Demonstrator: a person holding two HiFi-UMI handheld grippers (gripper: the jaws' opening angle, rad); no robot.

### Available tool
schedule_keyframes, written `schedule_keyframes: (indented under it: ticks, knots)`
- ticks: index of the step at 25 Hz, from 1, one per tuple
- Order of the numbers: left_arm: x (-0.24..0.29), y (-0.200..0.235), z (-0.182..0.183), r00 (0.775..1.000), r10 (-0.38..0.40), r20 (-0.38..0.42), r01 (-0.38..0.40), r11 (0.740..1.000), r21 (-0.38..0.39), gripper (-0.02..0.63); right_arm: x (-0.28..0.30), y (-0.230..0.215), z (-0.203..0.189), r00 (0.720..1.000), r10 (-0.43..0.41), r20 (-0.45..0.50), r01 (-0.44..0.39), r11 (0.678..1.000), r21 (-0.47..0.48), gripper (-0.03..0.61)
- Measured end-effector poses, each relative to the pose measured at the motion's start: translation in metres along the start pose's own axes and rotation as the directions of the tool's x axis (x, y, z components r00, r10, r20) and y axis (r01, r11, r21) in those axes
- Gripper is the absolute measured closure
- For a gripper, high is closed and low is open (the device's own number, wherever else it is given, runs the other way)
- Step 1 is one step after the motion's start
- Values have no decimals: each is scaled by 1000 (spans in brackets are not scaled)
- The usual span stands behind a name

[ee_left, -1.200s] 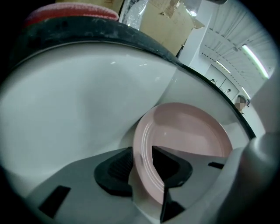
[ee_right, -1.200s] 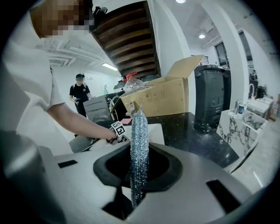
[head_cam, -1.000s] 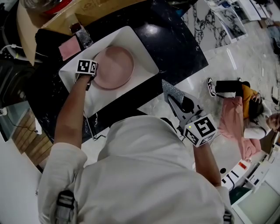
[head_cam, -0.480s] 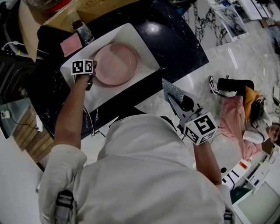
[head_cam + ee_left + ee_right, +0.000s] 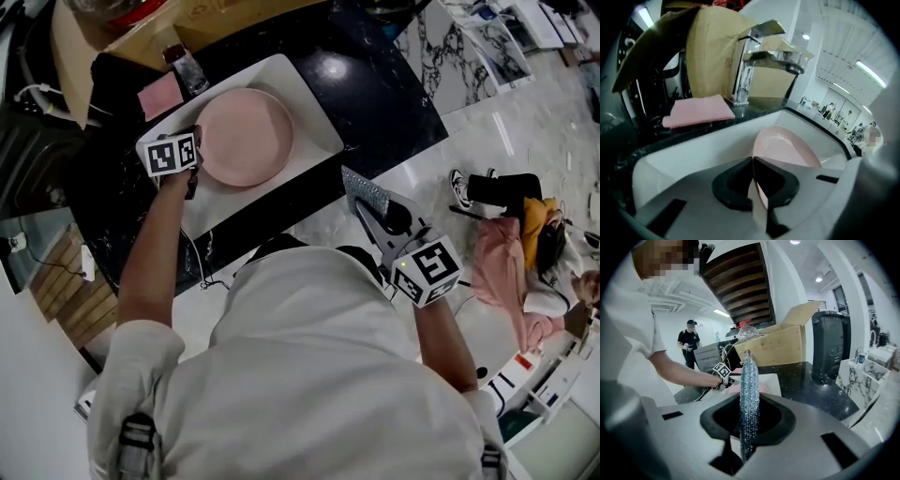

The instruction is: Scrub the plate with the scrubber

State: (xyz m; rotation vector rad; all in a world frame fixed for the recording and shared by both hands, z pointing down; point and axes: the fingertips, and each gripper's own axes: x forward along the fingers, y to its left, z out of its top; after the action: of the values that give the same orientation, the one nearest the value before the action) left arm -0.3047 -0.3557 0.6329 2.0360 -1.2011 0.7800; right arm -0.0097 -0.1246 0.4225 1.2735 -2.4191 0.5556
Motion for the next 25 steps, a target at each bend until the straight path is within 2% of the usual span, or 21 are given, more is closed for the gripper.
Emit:
schedule_keyframes:
  ticks: [9, 16, 21, 25]
  knots:
    - [-25, -33, 33, 994, 56, 97, -66, 993, 96, 603, -19, -12, -5, 1000, 19, 26, -19, 1000, 5, 500]
    - [-48, -70, 61, 975, 148, 164, -178, 967, 185, 601, -49, -47, -4, 998, 37, 42, -37, 999, 1, 500]
    - [-75, -87, 73, 951, 202, 233, -242, 957, 161, 603, -62, -66, -4, 996, 73, 49, -73, 997, -7, 500]
    - [-99, -100, 82, 931, 221, 291, -265, 957, 121, 600, -62, -74, -1, 992, 105, 65, -105, 994, -14, 500]
